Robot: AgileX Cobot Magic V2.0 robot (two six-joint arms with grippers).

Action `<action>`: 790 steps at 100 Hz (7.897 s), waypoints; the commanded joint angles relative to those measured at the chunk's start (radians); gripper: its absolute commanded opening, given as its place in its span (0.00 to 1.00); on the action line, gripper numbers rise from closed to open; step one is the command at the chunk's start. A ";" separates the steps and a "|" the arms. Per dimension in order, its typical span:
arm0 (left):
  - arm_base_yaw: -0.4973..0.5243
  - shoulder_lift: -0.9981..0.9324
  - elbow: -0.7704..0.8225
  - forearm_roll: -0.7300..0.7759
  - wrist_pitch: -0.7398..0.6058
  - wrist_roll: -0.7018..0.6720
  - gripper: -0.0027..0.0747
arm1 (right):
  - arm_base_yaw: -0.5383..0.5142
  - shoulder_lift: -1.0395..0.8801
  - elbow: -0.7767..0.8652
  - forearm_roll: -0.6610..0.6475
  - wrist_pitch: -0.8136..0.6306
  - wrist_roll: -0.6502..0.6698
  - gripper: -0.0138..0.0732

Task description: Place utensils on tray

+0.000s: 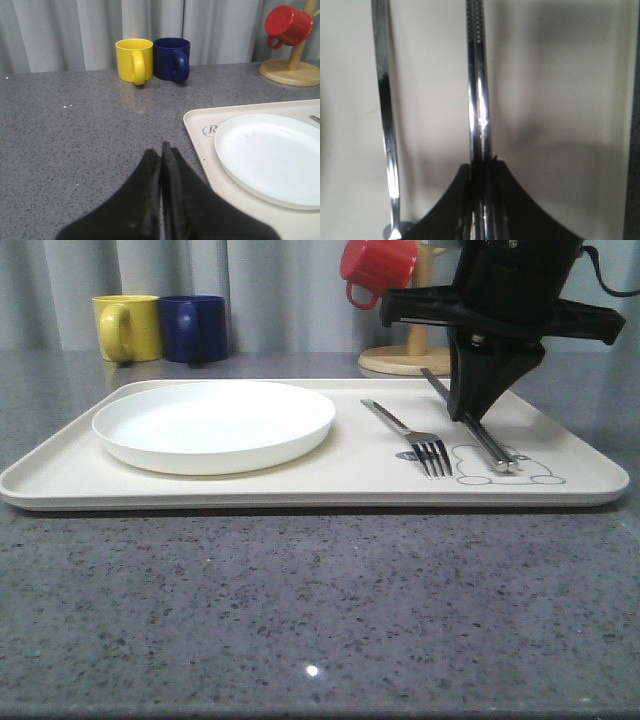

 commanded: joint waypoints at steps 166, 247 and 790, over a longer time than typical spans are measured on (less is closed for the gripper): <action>0.001 0.003 -0.028 -0.004 -0.085 0.001 0.01 | -0.544 -0.187 -0.032 -0.063 0.155 -0.343 0.58; 0.001 0.003 -0.028 -0.004 -0.085 0.001 0.01 | -0.603 -0.017 -0.032 -0.010 0.151 -0.412 0.48; 0.001 0.003 -0.028 -0.004 -0.085 0.001 0.01 | -0.351 -1.764 1.324 -0.021 -0.821 -0.308 0.08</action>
